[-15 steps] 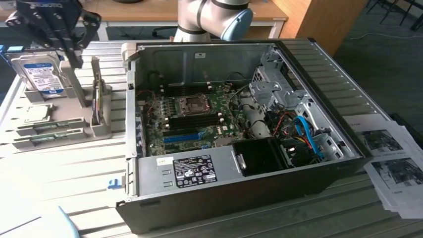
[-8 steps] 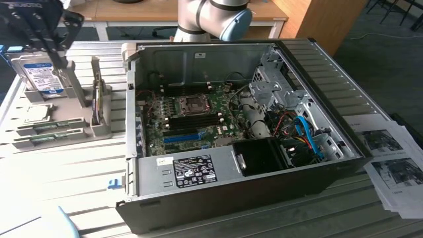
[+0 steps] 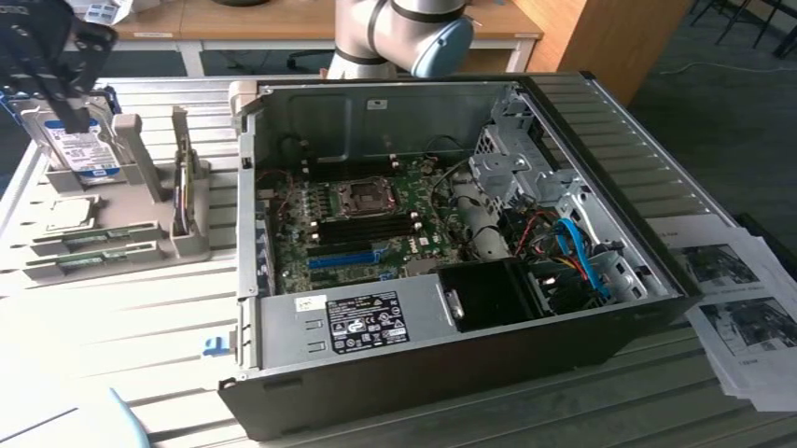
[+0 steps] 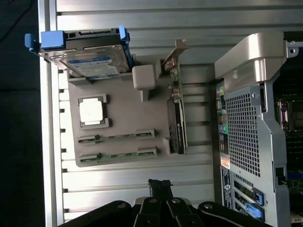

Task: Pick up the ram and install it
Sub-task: 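Reach for the ram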

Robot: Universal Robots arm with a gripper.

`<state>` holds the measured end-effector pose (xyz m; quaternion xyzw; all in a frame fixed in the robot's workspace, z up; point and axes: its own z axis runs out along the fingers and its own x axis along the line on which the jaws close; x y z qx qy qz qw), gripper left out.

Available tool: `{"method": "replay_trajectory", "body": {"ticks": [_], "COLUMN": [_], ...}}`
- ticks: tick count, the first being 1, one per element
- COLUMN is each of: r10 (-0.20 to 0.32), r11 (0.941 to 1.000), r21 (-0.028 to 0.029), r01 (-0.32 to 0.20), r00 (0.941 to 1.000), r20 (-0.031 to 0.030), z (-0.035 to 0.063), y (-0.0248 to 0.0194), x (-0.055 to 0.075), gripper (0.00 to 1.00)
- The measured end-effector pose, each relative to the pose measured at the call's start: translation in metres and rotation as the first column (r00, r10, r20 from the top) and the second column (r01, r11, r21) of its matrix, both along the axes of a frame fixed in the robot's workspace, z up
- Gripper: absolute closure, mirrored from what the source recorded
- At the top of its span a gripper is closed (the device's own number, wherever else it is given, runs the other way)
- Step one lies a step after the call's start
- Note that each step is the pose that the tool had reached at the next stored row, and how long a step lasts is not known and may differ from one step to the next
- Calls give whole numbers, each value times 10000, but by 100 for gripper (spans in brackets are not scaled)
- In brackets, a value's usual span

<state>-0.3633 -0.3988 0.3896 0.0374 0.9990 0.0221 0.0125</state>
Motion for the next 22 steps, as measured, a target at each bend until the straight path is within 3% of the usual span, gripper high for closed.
{"method": "replay_trajectory", "body": {"ticks": [16, 22], "r10": [0, 1], "r11": [10000, 10000], "r21": [0, 1], "r01": [0, -1], "r00": [10000, 10000], "r20": [-16, -19], "z": [-30, -31], "y": [0, 0], "x": [-568, -585], "gripper": [91, 91]}}
